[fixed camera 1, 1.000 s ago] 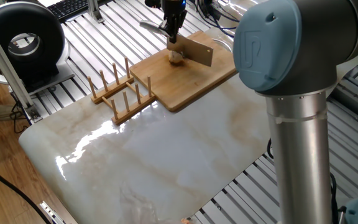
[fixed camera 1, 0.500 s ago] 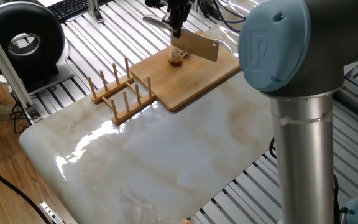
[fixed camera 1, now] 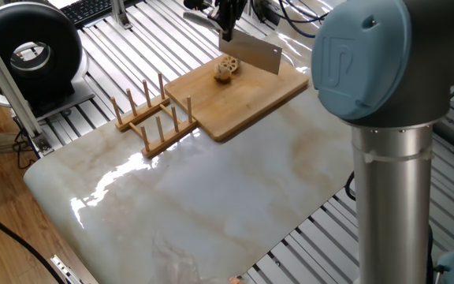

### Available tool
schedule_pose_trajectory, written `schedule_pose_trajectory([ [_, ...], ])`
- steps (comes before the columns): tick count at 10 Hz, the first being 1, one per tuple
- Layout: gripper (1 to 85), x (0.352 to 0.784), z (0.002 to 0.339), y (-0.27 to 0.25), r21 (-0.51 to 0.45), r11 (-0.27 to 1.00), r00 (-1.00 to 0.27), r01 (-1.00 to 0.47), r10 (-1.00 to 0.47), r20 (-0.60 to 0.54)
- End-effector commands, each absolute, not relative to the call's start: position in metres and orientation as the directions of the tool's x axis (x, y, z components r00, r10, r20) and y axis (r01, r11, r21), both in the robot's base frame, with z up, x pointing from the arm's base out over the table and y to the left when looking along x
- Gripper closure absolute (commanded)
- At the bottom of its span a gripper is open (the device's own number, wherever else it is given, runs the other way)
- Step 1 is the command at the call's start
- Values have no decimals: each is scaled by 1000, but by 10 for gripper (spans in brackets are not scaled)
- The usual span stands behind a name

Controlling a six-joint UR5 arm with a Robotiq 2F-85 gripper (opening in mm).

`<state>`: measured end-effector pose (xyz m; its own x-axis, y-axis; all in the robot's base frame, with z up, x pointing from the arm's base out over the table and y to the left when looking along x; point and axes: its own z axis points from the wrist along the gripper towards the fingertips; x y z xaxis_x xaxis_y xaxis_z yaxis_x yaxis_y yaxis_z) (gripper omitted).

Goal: Slice the lotus root

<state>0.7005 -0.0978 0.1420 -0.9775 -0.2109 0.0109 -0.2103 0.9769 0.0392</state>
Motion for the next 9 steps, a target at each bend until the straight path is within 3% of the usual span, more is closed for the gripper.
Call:
schedule_pose_trajectory([
  [1, 843, 706, 150, -93, 50, 980, -981, -194, -193, -30],
  [9, 843, 717, 157, -103, -9, 982, -979, -190, -190, -68],
])
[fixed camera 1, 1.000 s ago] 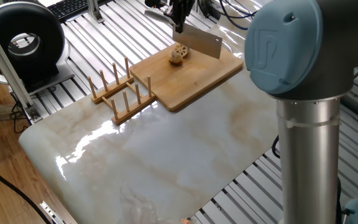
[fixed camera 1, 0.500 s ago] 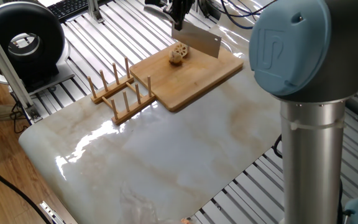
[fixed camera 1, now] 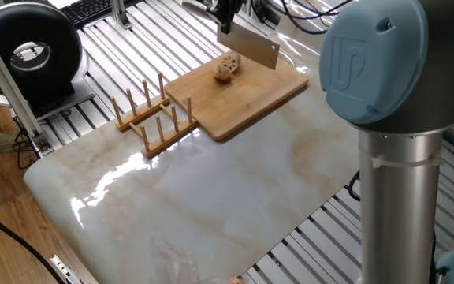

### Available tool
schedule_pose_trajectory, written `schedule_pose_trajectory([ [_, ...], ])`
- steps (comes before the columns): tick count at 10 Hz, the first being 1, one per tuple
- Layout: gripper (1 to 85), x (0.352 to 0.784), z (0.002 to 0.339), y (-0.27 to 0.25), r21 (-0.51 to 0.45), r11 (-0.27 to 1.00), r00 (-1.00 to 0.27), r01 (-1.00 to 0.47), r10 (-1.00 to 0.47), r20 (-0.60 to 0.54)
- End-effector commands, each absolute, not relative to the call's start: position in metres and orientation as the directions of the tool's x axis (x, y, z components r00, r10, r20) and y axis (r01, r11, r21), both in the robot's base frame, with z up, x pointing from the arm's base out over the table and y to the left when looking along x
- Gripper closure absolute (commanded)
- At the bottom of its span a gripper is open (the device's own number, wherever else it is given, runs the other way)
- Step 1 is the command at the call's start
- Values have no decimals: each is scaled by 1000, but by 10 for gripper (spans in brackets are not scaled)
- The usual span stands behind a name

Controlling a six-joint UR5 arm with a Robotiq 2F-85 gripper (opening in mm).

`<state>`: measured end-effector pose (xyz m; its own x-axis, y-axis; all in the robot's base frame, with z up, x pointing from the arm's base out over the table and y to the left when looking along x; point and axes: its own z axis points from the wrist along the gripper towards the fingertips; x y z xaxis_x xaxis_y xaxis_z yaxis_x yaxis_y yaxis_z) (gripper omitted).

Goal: Slice the lotus root

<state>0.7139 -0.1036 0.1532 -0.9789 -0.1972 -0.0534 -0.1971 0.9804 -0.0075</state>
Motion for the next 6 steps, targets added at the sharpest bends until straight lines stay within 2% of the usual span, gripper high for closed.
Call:
schedule_pose_trajectory([
  [1, 843, 716, 159, -101, -10, 983, -981, -185, -186, -63],
  [6, 843, 711, 164, -102, -23, 981, -980, -195, -195, -43],
])
